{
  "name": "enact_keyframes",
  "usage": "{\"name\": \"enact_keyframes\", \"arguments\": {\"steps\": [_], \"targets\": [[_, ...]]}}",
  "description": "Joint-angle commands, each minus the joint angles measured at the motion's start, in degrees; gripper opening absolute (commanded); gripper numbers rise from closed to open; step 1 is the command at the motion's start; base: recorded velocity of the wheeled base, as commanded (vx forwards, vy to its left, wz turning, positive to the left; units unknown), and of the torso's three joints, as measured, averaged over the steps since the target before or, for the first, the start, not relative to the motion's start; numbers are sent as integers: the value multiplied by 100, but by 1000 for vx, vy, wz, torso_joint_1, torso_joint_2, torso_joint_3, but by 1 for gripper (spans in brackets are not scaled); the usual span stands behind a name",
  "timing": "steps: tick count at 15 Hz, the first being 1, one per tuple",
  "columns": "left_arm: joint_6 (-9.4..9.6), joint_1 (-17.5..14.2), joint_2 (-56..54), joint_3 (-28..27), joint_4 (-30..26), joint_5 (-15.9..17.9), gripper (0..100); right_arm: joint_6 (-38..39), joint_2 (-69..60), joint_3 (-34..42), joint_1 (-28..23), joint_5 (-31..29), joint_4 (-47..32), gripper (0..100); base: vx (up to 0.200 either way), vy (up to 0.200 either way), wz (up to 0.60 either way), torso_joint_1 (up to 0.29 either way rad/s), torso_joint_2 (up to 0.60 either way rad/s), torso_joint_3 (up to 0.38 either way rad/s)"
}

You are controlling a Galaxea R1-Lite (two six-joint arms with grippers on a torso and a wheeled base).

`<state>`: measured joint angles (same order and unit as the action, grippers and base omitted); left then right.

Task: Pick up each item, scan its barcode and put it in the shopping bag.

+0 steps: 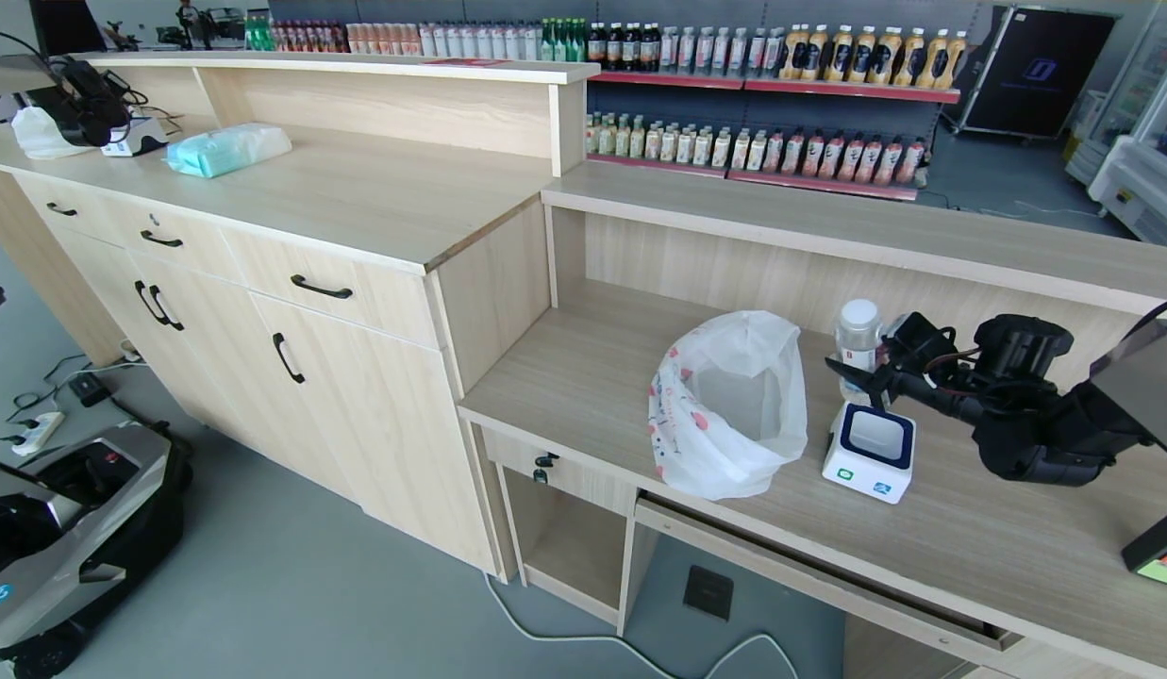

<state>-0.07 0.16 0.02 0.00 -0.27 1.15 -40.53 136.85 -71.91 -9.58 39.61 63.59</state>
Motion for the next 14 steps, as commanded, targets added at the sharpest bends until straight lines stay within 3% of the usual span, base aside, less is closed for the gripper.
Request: {"name": "enact_keyframes", "arguments": {"steps": [1, 7, 10, 13, 14], "targets": [[-1, 2, 6, 0, 0, 0, 100, 10, 17, -33, 27, 3, 5, 0, 0, 0, 0, 0, 0, 0], [-1, 2, 6, 0, 0, 0, 100, 19, -88, -33, 79, -58, -13, 0, 0, 0, 0, 0, 0, 0], [-1, 2, 6, 0, 0, 0, 100, 133, -1486, 1013, -387, -744, -584, 0, 0, 0, 0, 0, 0, 0], [-1, 2, 6, 0, 0, 0, 100, 722, -2664, 1522, -844, -1078, -1498, 0, 0, 0, 0, 0, 0, 0], [-1, 2, 6, 0, 0, 0, 100, 1065, -3191, 1865, -879, -1720, -1841, 0, 0, 0, 0, 0, 0, 0]]}}
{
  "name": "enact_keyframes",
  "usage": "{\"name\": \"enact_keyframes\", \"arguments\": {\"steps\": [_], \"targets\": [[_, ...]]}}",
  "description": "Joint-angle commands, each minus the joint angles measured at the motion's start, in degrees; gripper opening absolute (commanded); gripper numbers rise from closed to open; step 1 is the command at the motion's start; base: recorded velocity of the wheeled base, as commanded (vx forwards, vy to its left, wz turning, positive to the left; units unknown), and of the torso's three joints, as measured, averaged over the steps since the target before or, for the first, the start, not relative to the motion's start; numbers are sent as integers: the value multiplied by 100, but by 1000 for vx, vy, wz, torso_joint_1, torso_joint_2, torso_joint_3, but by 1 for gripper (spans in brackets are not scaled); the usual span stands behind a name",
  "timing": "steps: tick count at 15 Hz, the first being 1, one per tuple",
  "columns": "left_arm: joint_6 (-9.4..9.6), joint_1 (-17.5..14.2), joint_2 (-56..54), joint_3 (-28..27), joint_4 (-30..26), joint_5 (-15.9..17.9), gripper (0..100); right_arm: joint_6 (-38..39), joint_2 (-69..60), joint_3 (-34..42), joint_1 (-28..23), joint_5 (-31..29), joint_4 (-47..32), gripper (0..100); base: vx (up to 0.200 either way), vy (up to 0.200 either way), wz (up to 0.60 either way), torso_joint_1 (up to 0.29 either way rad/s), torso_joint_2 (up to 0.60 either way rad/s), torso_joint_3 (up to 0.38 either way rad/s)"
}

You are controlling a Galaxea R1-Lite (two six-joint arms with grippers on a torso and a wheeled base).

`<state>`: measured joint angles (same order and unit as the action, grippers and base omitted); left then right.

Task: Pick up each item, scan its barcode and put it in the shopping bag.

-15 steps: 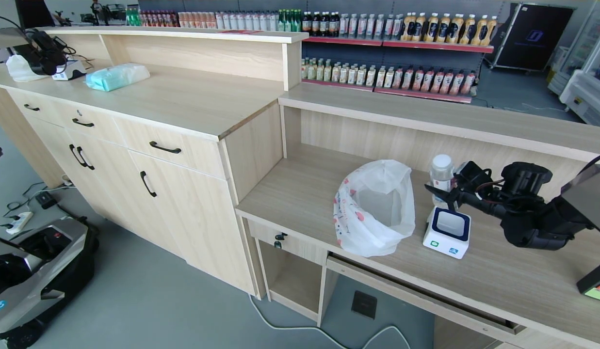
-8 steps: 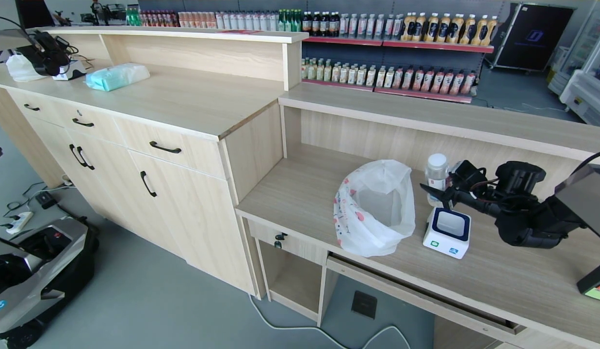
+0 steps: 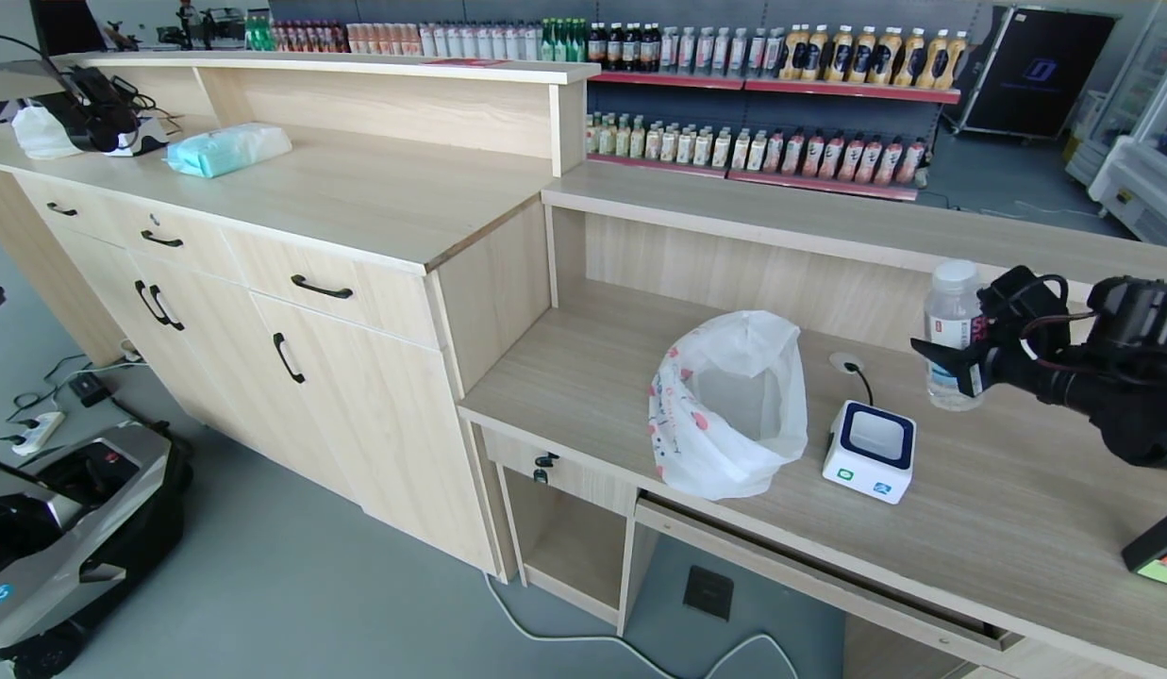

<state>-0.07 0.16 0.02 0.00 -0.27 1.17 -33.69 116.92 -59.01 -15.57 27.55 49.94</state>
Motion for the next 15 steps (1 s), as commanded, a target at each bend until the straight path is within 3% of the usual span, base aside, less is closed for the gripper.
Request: {"name": "enact_keyframes", "arguments": {"steps": [1, 5, 7, 10, 13, 15], "targets": [[-1, 2, 6, 0, 0, -3, 100, 531, -1523, 777, -271, -936, -714, 0, 0, 0, 0, 0, 0, 0], [-1, 2, 6, 0, 0, -3, 100, 557, -2094, 1120, -219, -1006, -1470, 0, 0, 0, 0, 0, 0, 0], [-1, 2, 6, 0, 0, 6, 100, 583, -2173, 1252, 1, -1024, -1365, 0, 0, 0, 0, 0, 0, 0], [-1, 2, 6, 0, 0, -3, 100, 662, -2103, 1278, 300, -1147, -1206, 0, 0, 0, 600, 2, 4, 4], [-1, 2, 6, 0, 0, -3, 100, 1963, -1822, 1103, 704, -1226, -1022, 0, 0, 0, 200, 1, 1, 1], [-1, 2, 6, 0, 0, -3, 100, 2244, -1409, 944, 731, -1226, -811, 0, 0, 0, 0, 0, 0, 0]]}}
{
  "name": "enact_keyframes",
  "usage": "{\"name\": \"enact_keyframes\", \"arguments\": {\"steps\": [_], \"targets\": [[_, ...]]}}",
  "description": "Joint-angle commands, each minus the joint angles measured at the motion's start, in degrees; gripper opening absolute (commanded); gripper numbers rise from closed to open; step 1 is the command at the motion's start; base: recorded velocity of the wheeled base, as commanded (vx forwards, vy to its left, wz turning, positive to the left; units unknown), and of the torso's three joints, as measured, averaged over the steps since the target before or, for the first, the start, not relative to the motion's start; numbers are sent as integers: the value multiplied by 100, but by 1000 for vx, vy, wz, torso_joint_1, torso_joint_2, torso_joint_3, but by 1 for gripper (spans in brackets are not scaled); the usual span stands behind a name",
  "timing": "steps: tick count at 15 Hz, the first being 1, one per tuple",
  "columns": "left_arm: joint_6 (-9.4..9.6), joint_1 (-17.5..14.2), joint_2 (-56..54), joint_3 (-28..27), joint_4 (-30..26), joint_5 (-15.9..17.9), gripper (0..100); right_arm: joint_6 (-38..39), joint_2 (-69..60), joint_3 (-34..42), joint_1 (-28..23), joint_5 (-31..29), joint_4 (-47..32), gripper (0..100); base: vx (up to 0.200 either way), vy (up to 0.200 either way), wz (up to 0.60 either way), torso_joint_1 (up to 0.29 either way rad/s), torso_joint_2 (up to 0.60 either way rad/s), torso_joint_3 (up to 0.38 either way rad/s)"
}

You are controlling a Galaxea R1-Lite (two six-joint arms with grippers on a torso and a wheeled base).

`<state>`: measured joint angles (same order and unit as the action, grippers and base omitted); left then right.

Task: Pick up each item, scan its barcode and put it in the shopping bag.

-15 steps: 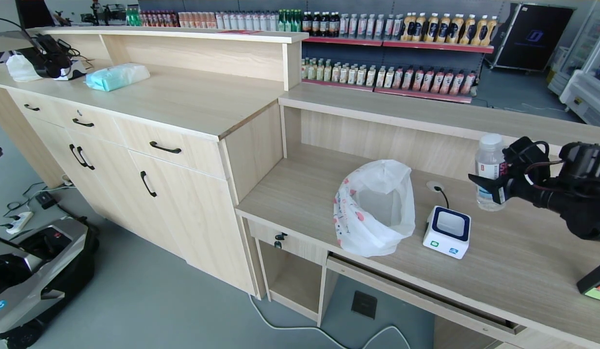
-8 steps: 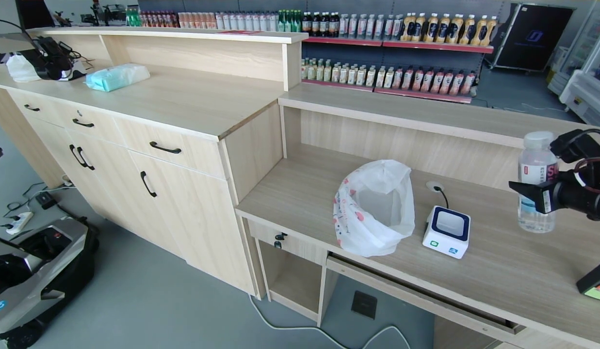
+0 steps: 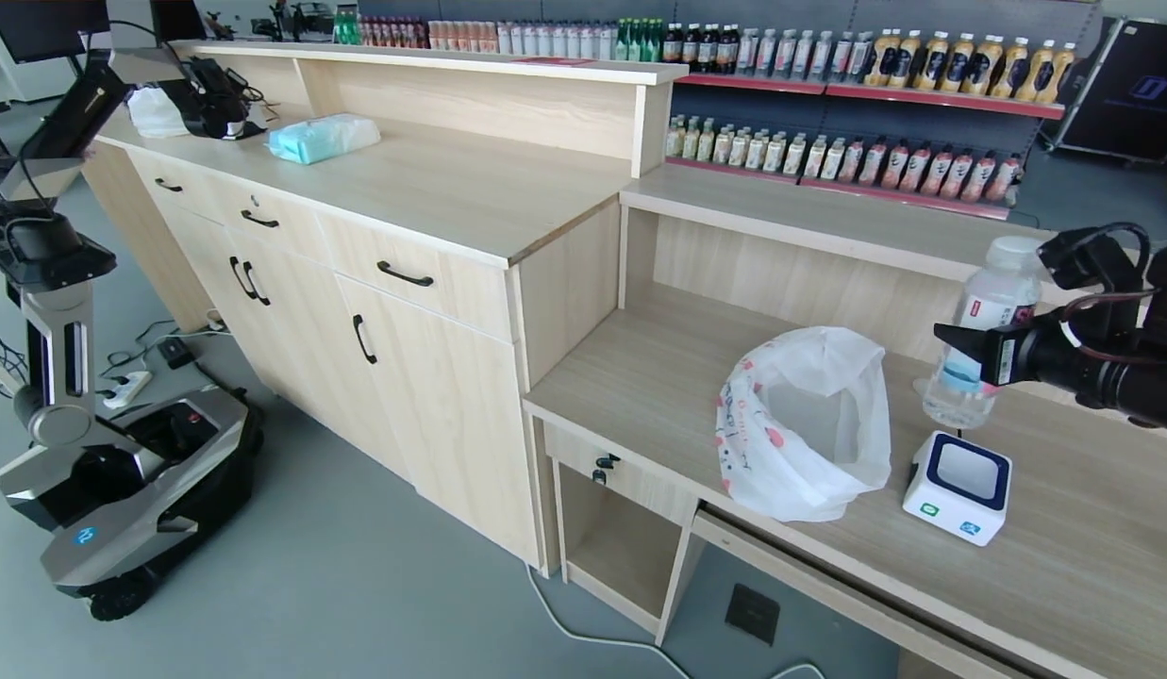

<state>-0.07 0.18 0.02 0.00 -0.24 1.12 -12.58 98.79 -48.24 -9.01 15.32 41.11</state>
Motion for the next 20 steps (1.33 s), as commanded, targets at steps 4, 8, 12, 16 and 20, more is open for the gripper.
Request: {"name": "enact_keyframes", "arguments": {"steps": [4, 8, 12, 16, 20], "targets": [[-1, -1, 6, 0, -2, 11, 100, 643, 1766, -643, 259, 6, 1382, 0, 0, 0, 0, 0, 0, 0], [-1, -1, 6, 0, -2, 2, 100, 485, 2821, -1293, 338, 6, 1971, 0, 0, 0, 0, 0, 0, 0], [-1, -1, 6, 0, -2, 2, 100, 335, 3401, -1988, 400, 50, 2182, 0, 0, 0, 0, 0, 0, 0], [-1, -1, 6, 0, -2, 11, 100, 19, 3867, -2295, 488, 217, 2332, 0, 0, 0, 0, 0, 0, 0], [-1, -1, 6, 0, -2, 2, 100, 10, 4122, -2603, 541, 445, 2349, 0, 0, 0, 0, 0, 0, 0]]}}
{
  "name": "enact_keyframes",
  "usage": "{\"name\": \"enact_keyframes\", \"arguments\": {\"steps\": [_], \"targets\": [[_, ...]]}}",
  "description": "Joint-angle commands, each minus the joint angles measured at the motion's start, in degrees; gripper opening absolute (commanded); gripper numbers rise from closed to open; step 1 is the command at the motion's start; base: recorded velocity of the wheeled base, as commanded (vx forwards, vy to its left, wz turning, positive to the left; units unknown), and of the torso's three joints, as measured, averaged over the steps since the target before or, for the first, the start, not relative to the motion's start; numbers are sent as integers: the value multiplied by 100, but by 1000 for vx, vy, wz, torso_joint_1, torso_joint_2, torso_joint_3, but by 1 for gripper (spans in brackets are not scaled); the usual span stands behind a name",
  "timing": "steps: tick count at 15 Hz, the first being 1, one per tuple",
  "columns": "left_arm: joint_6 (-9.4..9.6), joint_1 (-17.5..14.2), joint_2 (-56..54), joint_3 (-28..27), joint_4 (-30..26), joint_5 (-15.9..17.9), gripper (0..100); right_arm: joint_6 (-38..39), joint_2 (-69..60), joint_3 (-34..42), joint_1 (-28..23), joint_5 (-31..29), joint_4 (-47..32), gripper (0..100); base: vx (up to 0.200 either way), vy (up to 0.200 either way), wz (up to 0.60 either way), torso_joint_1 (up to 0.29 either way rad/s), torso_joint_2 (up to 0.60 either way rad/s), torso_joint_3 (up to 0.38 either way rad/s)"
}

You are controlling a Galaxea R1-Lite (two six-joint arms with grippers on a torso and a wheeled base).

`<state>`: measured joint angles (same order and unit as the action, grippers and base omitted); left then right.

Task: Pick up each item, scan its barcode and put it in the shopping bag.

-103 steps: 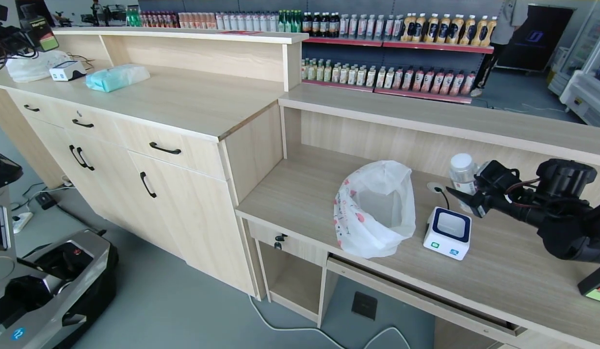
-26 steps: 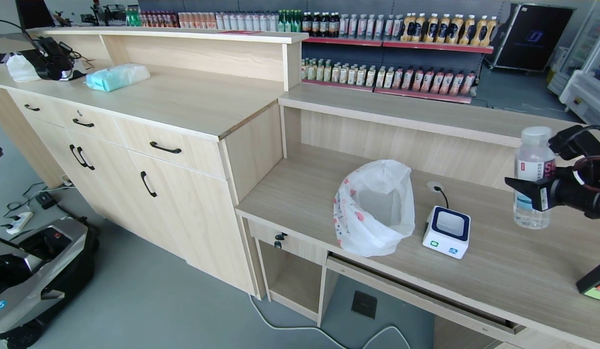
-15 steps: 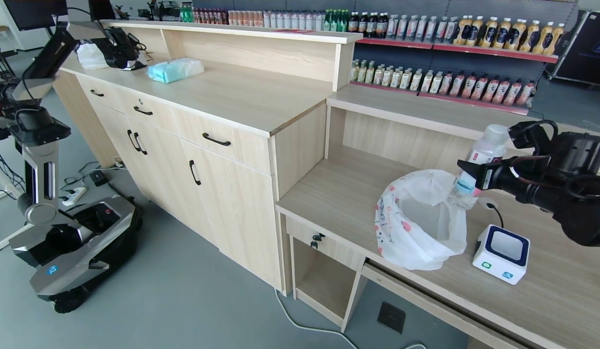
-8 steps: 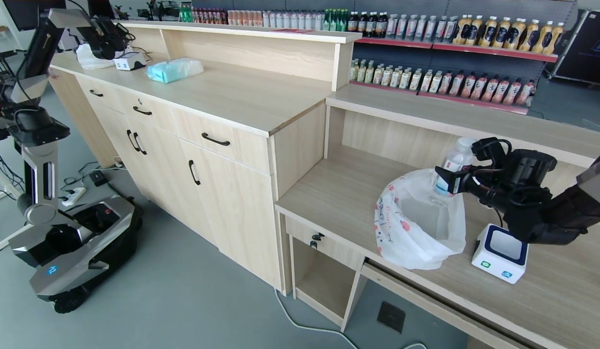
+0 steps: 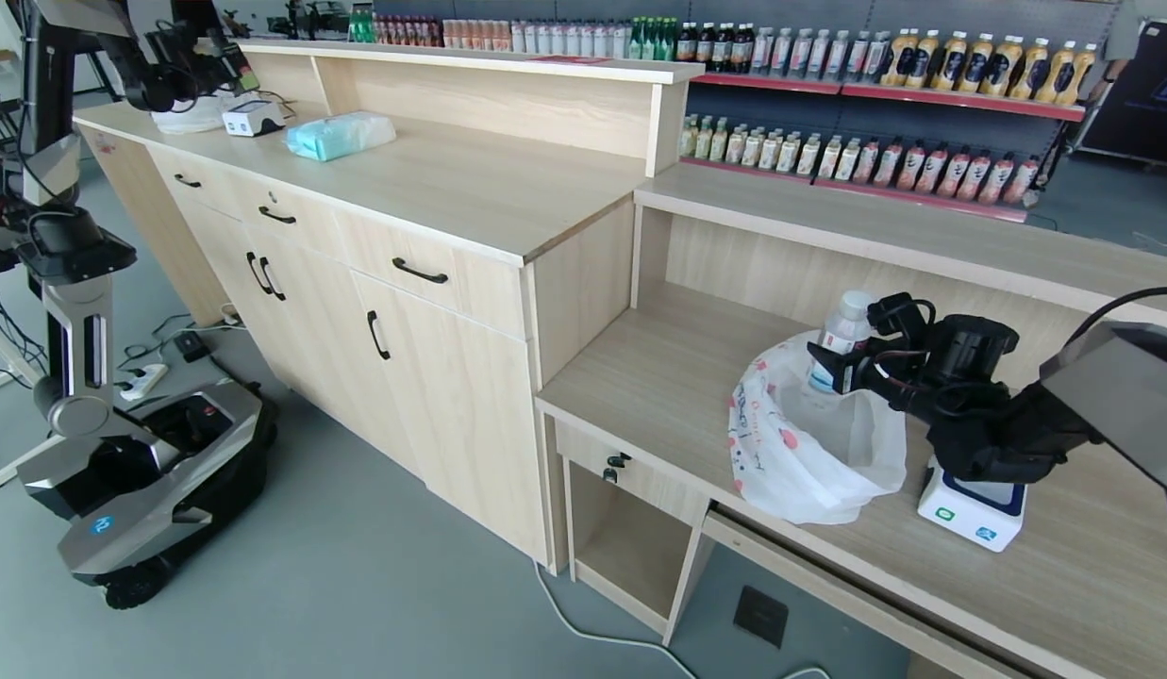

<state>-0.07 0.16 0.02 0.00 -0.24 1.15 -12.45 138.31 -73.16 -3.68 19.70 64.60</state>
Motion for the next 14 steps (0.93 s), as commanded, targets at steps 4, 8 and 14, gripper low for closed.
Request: {"name": "enact_keyframes", "arguments": {"steps": [4, 8, 14], "targets": [[-1, 2, 6, 0, -2, 0, 100, 23, 460, -515, -45, 25, -79, 0, 0, 0, 0, 0, 0, 0], [-1, 2, 6, 0, -2, 0, 100, 120, 750, -726, -27, 16, -79, 0, 0, 0, 0, 0, 0, 0], [-1, 2, 6, 0, -2, 0, 100, 137, 1013, -920, 34, 25, -88, 0, 0, 0, 0, 0, 0, 0]]}}
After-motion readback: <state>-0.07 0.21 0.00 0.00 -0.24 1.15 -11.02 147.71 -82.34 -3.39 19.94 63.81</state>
